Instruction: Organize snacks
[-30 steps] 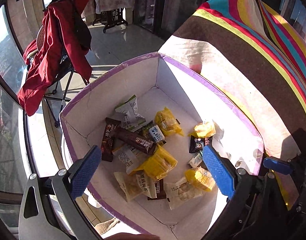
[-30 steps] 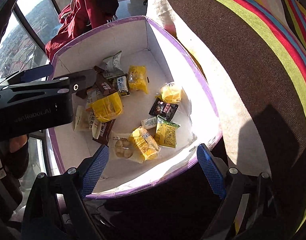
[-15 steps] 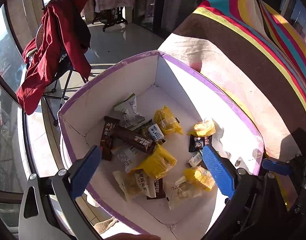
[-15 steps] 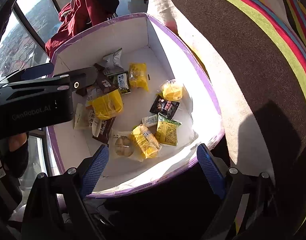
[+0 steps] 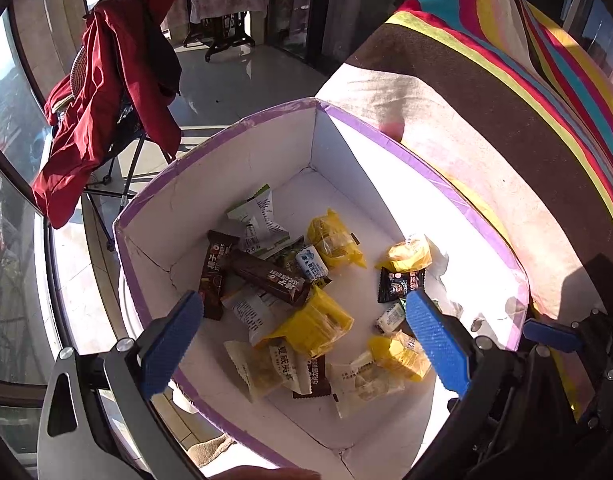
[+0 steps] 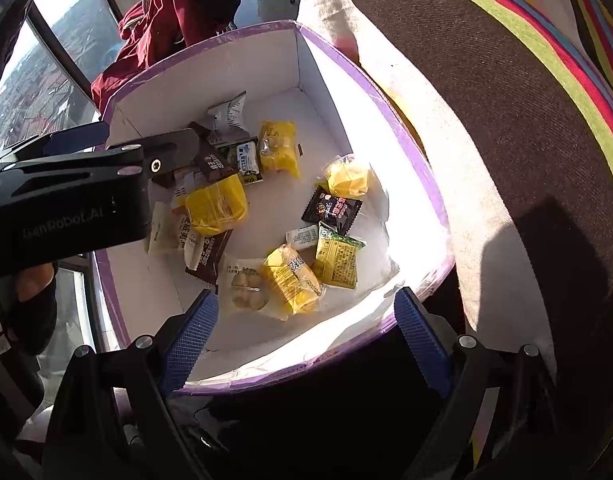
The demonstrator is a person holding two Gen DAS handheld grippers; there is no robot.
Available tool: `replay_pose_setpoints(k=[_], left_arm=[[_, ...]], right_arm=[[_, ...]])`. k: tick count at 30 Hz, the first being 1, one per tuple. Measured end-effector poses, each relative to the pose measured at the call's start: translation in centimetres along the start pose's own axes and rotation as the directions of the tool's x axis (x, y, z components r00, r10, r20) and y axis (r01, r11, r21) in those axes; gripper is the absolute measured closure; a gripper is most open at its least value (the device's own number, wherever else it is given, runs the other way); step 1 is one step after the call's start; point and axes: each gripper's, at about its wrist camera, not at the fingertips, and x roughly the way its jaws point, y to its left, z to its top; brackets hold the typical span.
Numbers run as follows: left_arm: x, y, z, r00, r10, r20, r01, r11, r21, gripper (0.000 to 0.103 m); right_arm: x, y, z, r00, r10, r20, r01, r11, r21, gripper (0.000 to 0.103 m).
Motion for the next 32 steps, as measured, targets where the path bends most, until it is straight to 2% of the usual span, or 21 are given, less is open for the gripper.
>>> replay_pose_setpoints(k=[23,32], left_arm=[[0.8,0.5,-0.1,1.0,0.011,-0.019,-0.011,1.0,-0.019,0.002],[1.1,0.5,-0.3,0.999,-0.008,-0.035,0.007,1.0,-0.025,0.002]], right_arm=[[0.3,0.0,-0.1,1.0,-0.001,-0.019,0.001,1.0,-0.007,0.017],[0.3,0.1,-0.1,1.0,0.0,-0.019,0.0,1.0,-0.006,0.017]])
